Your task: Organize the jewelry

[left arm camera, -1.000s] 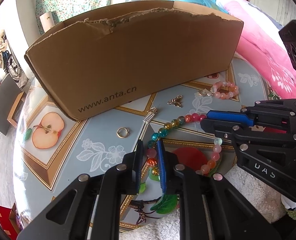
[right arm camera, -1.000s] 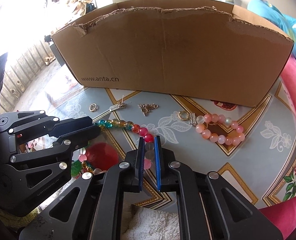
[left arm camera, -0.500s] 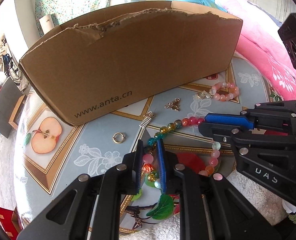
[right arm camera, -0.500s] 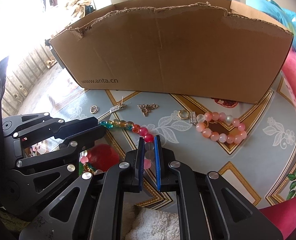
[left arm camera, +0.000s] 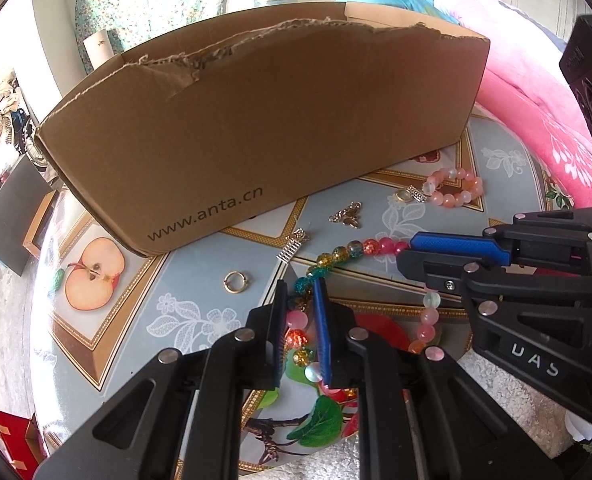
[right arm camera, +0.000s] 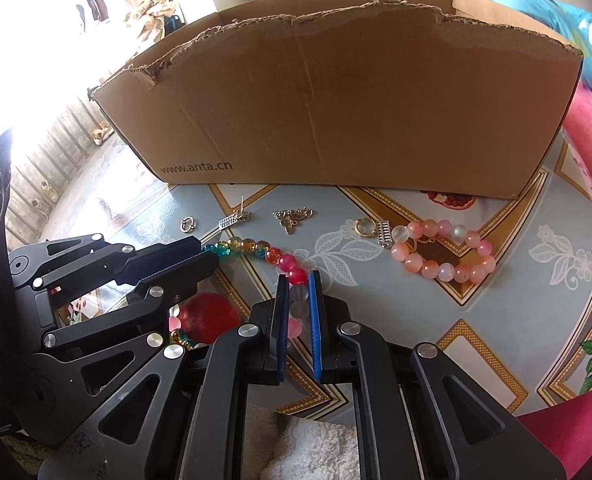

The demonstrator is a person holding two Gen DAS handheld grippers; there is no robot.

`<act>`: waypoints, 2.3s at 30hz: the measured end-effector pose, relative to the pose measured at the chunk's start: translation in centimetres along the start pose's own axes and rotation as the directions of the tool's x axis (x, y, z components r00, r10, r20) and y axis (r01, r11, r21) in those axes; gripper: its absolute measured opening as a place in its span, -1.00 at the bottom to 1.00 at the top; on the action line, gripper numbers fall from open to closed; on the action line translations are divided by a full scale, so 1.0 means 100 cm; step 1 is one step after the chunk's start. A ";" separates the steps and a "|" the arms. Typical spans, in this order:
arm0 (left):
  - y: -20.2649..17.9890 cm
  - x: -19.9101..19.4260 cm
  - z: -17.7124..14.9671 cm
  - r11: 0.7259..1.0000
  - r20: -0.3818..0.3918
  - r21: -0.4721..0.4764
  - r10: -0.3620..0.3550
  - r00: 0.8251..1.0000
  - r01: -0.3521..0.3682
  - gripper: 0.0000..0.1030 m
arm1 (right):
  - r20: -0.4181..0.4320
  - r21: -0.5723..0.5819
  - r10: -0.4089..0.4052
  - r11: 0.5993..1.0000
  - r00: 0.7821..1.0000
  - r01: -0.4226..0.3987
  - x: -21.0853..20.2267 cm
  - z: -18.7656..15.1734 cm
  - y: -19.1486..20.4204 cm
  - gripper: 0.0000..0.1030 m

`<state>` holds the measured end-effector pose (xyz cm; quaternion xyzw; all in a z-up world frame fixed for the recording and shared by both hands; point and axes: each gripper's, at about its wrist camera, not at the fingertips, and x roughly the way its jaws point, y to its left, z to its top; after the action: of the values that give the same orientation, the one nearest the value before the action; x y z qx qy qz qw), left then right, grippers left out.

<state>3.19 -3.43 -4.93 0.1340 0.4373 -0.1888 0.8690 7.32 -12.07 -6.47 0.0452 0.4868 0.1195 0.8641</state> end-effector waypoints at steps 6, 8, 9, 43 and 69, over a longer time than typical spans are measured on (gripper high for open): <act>-0.008 0.002 0.002 1.000 -0.007 0.016 0.024 1.000 -0.024 -0.83 | 0.000 0.004 0.019 1.000 1.000 -0.019 0.000 -0.001 0.001 -0.86; -0.010 0.003 0.005 0.999 -0.021 0.017 0.033 0.999 -0.033 -0.83 | -0.002 0.019 0.051 0.999 0.999 -0.051 0.001 0.000 -0.005 -0.86; -0.013 0.004 0.006 0.999 -0.026 0.016 0.038 0.999 -0.038 -0.83 | -0.002 0.024 0.065 0.998 0.998 -0.064 0.001 0.001 -0.006 -0.86; -0.006 -0.064 0.022 0.997 0.109 -0.073 -0.027 0.994 0.035 -0.83 | 0.123 -0.003 0.147 0.989 0.981 -0.148 -0.060 -0.014 -0.002 -0.86; 0.082 -0.130 0.183 0.992 0.386 -0.004 -0.118 0.915 0.130 -0.83 | 0.233 -0.167 0.177 0.976 0.956 -0.140 -0.099 0.178 0.017 -0.86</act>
<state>12.70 -0.59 16.82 0.0534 0.2685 -0.2595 0.9261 17.27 -12.18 11.40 0.0341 0.3602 0.2177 0.9065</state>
